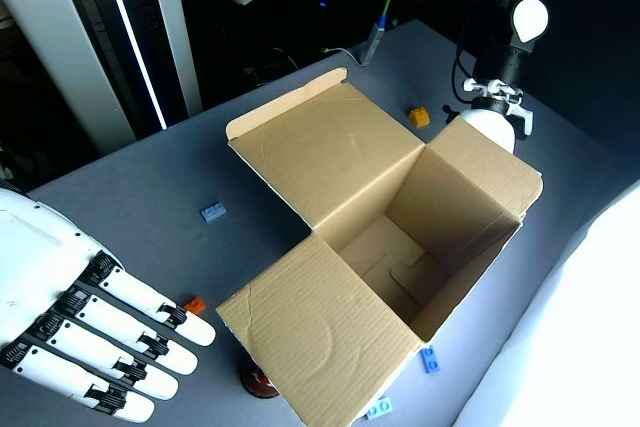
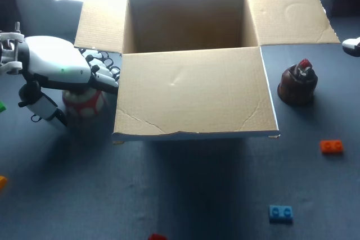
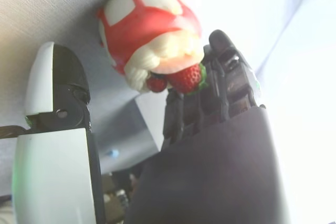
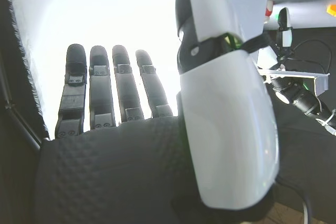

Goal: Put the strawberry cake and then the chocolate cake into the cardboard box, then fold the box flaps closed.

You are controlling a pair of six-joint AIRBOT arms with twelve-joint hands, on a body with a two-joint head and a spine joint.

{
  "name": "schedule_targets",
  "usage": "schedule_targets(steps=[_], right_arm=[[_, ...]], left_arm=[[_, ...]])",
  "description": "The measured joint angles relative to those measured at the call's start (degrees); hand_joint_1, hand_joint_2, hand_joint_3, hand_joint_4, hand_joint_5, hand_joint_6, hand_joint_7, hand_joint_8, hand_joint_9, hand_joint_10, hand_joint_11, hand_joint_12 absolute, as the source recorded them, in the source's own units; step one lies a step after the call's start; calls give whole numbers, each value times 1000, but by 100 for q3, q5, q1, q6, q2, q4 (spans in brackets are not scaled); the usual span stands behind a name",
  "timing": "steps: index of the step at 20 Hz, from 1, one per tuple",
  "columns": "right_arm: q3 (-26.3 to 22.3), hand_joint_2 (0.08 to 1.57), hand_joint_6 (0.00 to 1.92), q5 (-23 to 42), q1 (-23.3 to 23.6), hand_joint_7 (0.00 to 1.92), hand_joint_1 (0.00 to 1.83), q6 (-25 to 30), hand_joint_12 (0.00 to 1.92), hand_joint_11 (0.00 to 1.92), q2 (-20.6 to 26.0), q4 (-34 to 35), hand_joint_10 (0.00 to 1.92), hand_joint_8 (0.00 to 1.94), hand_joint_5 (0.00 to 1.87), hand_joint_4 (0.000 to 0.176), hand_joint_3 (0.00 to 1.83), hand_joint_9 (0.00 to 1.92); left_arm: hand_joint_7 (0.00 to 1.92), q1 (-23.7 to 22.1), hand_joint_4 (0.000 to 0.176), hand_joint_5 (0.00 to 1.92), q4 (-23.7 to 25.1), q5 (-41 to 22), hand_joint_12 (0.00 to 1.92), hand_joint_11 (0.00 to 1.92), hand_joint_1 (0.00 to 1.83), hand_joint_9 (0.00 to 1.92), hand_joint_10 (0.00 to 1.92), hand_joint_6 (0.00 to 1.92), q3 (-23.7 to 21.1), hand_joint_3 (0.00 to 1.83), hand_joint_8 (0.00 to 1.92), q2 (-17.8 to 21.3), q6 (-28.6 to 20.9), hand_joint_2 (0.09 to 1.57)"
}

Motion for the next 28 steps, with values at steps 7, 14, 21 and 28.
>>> schedule_targets(steps=[7,14,21,28], right_arm=[[0,1063,0,-2,0,104,1043,-11,419,0,-4,0,2,0,56,0,2,128],[-2,1072,2,-4,0,104,1042,-11,426,0,-4,0,4,2,66,0,4,134],[-4,1062,10,-4,0,137,1048,-11,496,0,-11,-4,8,7,98,0,0,154],[-7,1071,6,-11,0,140,1032,-11,542,0,-11,9,1,0,110,0,2,151]], left_arm=[[290,129,36,248,-120,15,1028,0,1244,315,25,12,57,0,12,-11,4,994],[799,142,0,669,-354,0,1450,483,1181,811,645,1162,57,42,1279,-11,-9,1203],[709,291,0,539,-52,-15,1817,567,1314,749,1569,1484,-114,0,1427,111,-52,1269],[685,372,0,502,-33,-81,1787,594,1311,748,1593,1520,-450,1,1445,435,-81,1281]])
